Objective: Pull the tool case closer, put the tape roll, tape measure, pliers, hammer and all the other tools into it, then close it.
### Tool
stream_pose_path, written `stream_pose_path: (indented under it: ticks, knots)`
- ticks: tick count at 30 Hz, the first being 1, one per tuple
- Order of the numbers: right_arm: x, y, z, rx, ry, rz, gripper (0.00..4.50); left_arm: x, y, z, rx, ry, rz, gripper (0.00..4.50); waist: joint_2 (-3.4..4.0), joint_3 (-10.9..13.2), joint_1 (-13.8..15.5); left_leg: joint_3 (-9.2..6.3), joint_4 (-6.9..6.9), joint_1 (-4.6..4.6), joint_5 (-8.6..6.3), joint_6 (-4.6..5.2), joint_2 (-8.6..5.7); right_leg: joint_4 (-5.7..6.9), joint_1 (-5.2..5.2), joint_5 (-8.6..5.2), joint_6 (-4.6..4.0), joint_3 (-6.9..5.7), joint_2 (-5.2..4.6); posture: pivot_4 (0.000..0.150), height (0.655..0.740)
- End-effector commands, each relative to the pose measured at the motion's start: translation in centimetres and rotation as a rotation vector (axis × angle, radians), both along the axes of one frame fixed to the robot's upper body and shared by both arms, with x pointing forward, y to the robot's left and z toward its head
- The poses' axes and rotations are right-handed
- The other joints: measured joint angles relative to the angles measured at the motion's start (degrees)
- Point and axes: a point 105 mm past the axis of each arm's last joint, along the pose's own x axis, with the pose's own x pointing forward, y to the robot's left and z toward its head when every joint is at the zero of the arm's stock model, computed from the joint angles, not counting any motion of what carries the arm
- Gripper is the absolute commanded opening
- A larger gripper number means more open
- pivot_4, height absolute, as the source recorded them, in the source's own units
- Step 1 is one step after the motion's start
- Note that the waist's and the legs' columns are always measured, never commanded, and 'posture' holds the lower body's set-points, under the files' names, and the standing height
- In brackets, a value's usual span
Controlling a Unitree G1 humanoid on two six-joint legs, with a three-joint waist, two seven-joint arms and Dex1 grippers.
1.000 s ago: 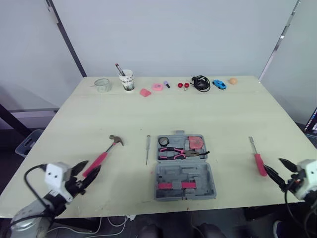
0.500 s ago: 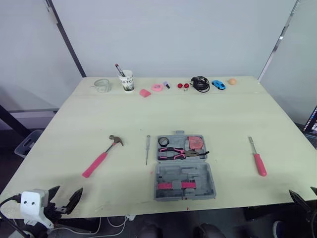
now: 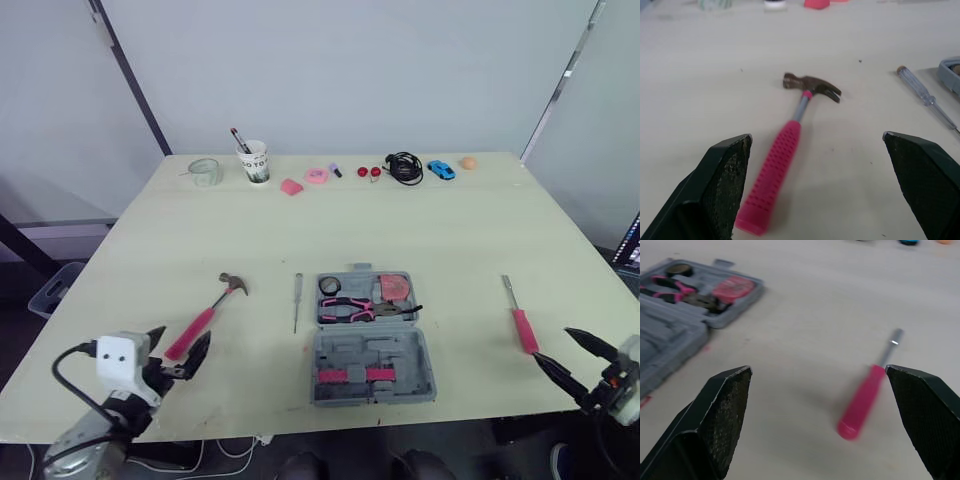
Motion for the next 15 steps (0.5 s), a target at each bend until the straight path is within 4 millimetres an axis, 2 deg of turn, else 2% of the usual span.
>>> stream_pose_path:
  ticks: [1,6,8,13,15]
  knots:
    - [1.1,2.1,1.9,-0.021,-0.056,0.121,4.5,1.9,-2.6,1.8,0.014,-0.041,-0.008,4.46,-0.05,0.03,0.29,-0.05,0.06,-0.01,0.0,0.0,0.0,0.02,0.02,0.0,0.0,-0.04,0.04,0.15,0.74]
    - [1.9,4.6,2.8,-0.021,-0.085,0.249,4.5,3.7,-6.9,1.3,-0.011,0.004,-0.077,4.46,-0.07,0.01,0.63,-0.04,0.08,-0.01,0.0,0.01,-0.1,0.02,0.04,0.01,0.01,0.01,0.15,0.15,0.74]
    - [2.0,5.1,2.9,-0.026,-0.088,0.282,4.5,4.3,-7.4,1.1,-0.007,0.011,-0.072,4.46,-0.09,0.02,0.82,-0.04,0.08,-0.03,0.0,0.01,-0.2,0.01,0.04,0.01,0.02,0.0,0.18,0.15,0.74]
    - [2.2,6.9,3.4,-0.018,-0.109,0.398,4.5,7.3,-11.0,0.0,0.002,0.069,-0.157,4.46,-0.08,0.02,1.23,-0.04,0.11,-0.01,0.01,0.01,-0.19,0.07,0.06,0.02,0.01,-0.04,0.33,0.15,0.74]
    - [2.4,7.0,3.2,-0.032,-0.11,0.406,4.5,8.2,-11.6,-0.3,0.01,0.08,-0.168,4.46,-0.08,0.02,1.32,-0.03,0.12,0.02,0.02,0.01,-0.22,0.07,0.12,0.01,0.01,-0.07,0.35,0.15,0.74]
